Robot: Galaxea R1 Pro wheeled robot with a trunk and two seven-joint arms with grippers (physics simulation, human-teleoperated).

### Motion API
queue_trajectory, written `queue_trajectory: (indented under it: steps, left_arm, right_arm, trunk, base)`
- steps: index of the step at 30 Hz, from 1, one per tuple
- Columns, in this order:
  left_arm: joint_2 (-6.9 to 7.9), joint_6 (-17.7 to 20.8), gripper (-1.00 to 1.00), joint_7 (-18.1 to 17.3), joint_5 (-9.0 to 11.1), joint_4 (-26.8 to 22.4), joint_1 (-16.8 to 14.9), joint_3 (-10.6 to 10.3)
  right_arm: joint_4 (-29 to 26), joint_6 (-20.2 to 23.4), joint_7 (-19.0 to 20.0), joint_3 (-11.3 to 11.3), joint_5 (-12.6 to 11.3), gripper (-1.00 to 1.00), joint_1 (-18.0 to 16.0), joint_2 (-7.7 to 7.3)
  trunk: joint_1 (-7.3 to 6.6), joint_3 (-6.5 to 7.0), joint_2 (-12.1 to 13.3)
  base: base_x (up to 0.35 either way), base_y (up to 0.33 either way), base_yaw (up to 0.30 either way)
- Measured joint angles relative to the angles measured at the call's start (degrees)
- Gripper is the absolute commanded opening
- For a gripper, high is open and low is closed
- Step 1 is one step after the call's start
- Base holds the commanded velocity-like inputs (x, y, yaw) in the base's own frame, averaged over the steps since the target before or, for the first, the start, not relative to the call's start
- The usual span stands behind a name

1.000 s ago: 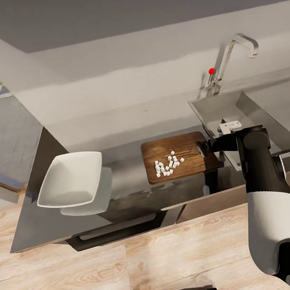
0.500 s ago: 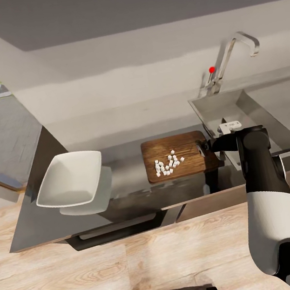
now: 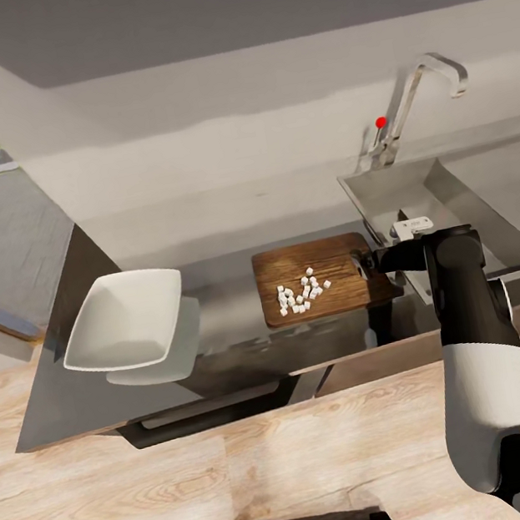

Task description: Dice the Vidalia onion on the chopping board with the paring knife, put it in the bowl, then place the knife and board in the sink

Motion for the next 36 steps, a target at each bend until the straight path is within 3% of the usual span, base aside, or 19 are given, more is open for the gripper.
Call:
queue_trajectory:
  steps: [36]
  left_arm:
    - [-0.01,0.0,1.0,-0.01,0.0,0.0,0.0,0.0]
  right_arm:
    - [-0.01,0.0,0.0,0.0,0.0,1.0,0.0,0.0]
  trunk:
    - [0.0,-0.01,0.0]
  base:
    - [0.0,0.0,0.0]
